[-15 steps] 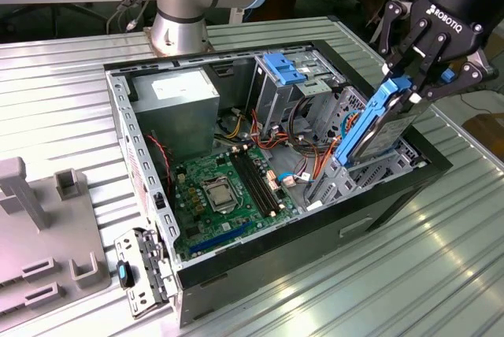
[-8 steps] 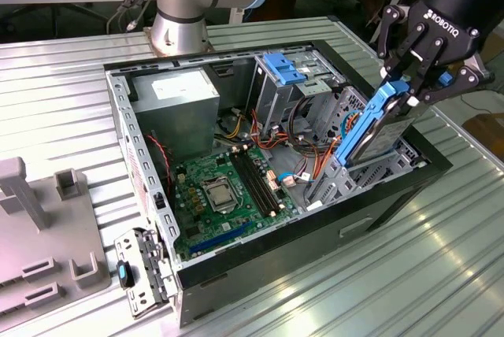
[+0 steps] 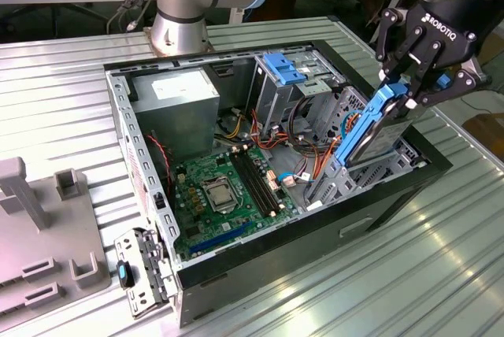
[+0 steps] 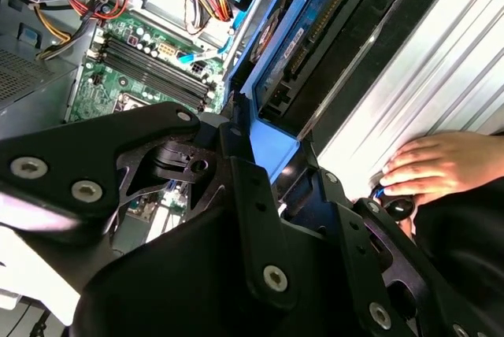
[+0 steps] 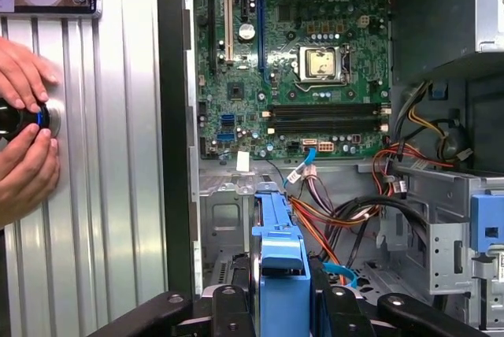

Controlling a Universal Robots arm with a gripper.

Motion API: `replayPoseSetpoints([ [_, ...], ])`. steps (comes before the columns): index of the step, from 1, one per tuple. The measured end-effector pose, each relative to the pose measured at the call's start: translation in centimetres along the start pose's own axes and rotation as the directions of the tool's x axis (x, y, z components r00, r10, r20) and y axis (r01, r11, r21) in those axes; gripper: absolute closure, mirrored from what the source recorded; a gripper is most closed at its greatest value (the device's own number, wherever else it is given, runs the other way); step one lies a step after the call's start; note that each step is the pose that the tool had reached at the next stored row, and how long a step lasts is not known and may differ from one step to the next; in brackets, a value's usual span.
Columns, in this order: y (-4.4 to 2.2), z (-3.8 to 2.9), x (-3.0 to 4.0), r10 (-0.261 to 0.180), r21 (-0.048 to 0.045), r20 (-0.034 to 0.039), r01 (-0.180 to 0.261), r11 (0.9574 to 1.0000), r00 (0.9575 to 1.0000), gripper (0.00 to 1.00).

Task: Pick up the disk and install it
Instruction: 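Insert the disk into the insertion slot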

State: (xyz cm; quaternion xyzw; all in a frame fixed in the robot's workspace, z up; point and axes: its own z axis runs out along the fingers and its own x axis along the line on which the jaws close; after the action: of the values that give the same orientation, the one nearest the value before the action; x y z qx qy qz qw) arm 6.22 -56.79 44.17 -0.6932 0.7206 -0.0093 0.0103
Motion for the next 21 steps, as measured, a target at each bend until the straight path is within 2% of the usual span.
replayPoseSetpoints([
  [21,0.00,1.70,0.00,0.000,0.0000,0.0000,0.000,1.0000,1.0000,0.63],
])
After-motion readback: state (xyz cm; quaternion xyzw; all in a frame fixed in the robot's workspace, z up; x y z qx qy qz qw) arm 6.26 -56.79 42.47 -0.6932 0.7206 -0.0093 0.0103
